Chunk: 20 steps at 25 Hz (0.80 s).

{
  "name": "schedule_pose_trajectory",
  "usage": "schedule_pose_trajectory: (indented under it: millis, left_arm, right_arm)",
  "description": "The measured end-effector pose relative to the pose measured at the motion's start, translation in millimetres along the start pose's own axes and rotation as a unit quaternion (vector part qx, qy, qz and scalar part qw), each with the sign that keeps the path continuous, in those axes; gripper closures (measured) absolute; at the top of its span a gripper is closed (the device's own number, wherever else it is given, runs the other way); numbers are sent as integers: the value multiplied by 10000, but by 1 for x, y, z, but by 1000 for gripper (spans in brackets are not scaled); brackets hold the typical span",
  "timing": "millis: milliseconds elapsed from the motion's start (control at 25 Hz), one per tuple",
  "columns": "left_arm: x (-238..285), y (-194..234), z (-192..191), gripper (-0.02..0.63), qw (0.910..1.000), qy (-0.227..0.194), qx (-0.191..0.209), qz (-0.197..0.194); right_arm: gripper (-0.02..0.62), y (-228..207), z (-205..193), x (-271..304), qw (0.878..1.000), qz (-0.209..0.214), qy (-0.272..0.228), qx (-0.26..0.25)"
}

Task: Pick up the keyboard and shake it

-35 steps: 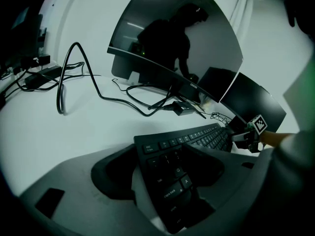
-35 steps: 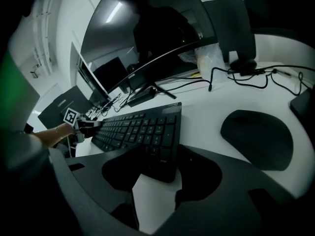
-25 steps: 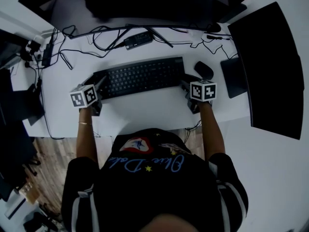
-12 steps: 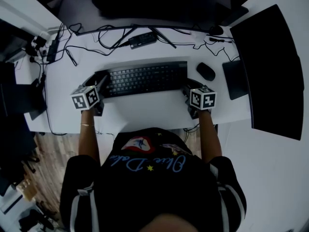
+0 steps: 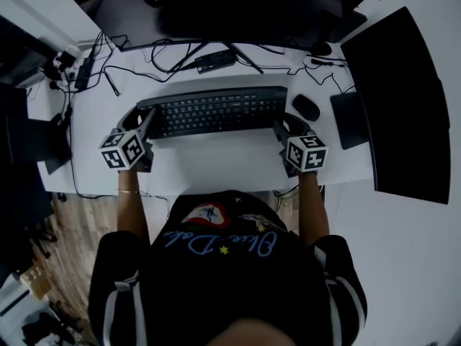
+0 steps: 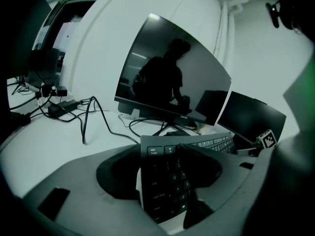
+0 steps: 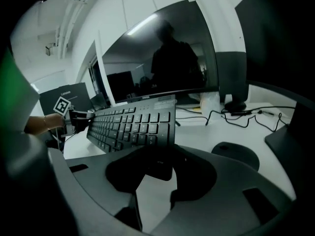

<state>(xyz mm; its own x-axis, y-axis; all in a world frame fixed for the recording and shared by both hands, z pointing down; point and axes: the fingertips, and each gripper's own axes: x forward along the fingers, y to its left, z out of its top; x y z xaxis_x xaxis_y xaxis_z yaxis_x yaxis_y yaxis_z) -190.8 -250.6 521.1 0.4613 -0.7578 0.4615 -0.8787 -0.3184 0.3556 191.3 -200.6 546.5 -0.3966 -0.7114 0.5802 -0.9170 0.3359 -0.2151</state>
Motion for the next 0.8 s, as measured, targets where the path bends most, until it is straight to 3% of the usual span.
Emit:
schedule_pose_trajectory:
  millis: [320, 800]
  left_arm:
    - [-31, -22, 61, 373, 9941, -960, 466, -174]
    - [-69, -52, 119, 374, 9800, -1811, 736, -372]
  right_arm:
    - [462, 12, 58, -30, 9922, -238, -951, -771]
    - [459, 30, 128, -79, 9624, -580, -1985, -1763]
